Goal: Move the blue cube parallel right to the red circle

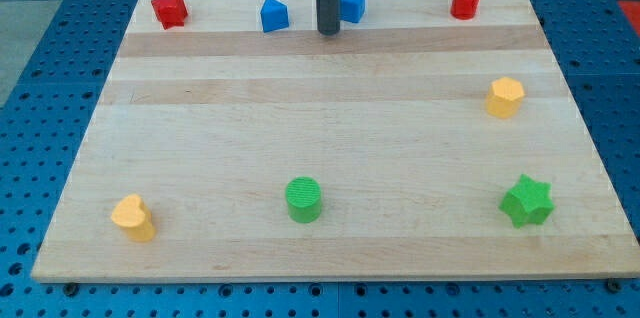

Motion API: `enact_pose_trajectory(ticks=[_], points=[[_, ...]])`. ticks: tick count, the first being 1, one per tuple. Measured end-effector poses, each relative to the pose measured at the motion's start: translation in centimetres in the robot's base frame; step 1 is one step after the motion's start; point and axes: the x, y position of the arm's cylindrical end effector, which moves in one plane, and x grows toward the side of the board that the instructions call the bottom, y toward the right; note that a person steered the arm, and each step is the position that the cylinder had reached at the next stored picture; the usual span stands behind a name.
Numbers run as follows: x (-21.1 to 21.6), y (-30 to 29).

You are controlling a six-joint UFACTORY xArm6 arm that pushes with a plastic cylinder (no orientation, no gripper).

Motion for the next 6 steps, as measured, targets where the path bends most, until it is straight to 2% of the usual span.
enact_pose_trajectory(ticks=[2, 3, 5, 6], points=[[-6.6, -0.6], [-8.1, -1.4], [-7.9, 4.4], [-7.4, 3.8]])
